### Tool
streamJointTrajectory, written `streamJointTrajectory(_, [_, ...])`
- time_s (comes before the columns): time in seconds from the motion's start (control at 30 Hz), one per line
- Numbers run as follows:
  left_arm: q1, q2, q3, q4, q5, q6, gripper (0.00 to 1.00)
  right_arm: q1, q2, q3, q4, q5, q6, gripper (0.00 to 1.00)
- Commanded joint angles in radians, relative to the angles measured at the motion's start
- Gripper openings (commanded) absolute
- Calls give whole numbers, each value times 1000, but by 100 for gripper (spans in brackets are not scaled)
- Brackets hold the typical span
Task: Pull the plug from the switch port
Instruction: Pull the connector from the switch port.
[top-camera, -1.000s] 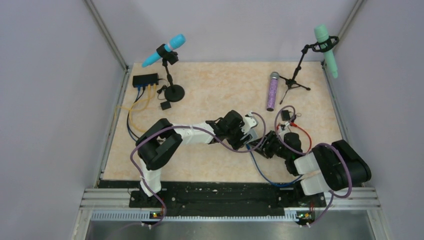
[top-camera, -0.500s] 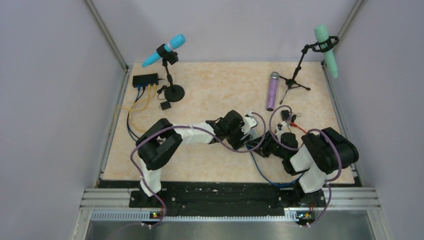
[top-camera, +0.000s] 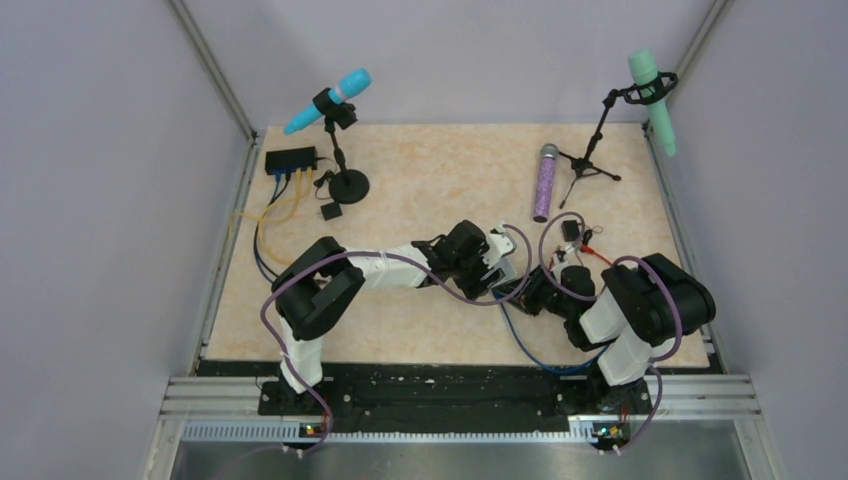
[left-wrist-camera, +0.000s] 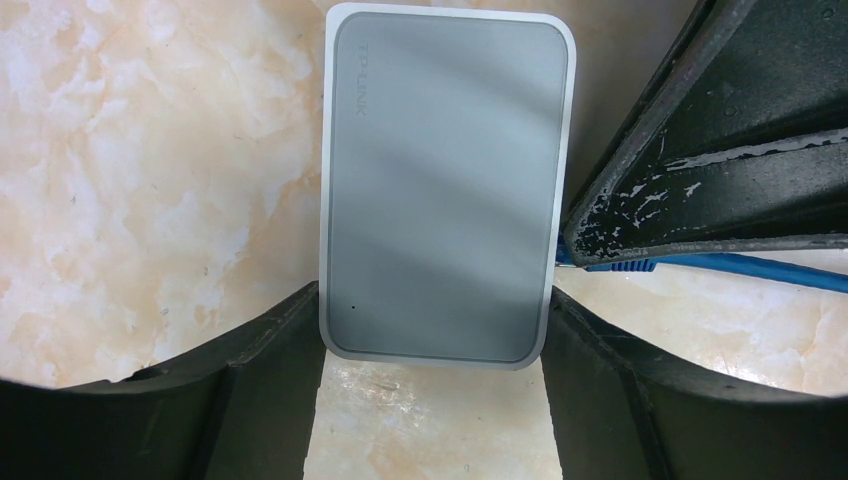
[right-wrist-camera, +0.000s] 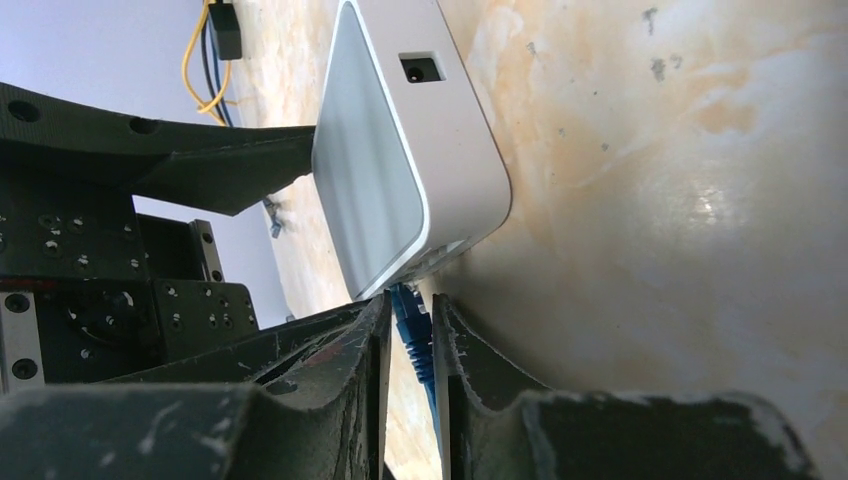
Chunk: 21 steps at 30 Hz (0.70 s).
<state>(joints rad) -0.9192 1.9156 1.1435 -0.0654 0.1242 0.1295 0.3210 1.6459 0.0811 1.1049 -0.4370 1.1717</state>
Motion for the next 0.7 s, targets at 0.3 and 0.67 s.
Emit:
streamJointTrajectory(0.3, [-18, 47, -17, -140, 110, -38, 50, 17, 13, 29, 34, 30, -6, 27])
streamJointTrajectory(0.67, [-18, 49, -2, -152, 137, -41, 49, 35, 59, 26, 104, 29, 24, 28])
